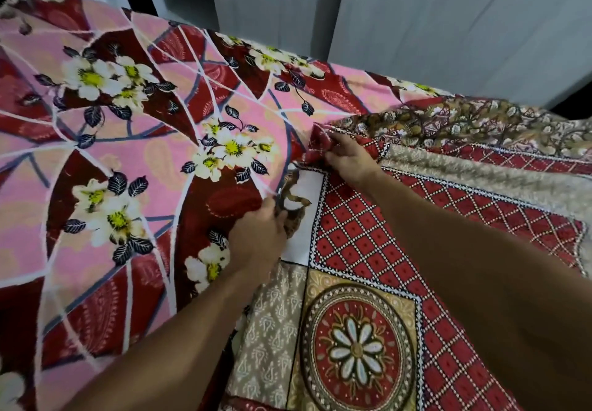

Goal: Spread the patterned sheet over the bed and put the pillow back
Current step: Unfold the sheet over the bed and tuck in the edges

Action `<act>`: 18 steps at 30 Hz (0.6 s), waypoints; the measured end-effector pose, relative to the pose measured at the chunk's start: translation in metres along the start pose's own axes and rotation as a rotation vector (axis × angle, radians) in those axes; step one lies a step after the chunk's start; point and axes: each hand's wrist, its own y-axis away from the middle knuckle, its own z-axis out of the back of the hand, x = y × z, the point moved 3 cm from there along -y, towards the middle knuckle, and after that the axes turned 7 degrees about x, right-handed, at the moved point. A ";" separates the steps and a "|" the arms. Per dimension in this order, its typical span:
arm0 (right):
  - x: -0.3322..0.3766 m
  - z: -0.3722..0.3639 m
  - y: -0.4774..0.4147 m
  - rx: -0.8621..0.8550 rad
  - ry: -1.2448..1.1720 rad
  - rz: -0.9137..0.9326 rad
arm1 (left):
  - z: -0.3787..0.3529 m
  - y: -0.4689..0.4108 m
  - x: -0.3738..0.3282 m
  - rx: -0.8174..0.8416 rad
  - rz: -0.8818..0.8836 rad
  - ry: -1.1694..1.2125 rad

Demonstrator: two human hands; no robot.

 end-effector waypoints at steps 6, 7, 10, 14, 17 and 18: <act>0.001 -0.010 0.055 0.018 0.342 0.155 | 0.003 0.000 -0.025 -0.027 0.165 -0.140; -0.003 -0.010 0.074 -0.089 0.440 0.196 | 0.005 0.002 -0.027 -0.041 0.164 -0.180; -0.027 -0.020 0.146 -0.248 0.610 0.195 | 0.004 0.013 -0.036 0.006 0.109 -0.297; -0.061 -0.070 0.253 0.039 0.772 0.086 | 0.005 0.018 -0.019 0.109 0.154 -0.228; -0.074 -0.110 0.314 0.151 0.826 0.062 | 0.007 0.038 0.000 0.149 0.136 -0.183; -0.077 -0.122 0.328 0.157 0.830 0.055 | 0.005 0.049 0.005 0.179 0.121 -0.194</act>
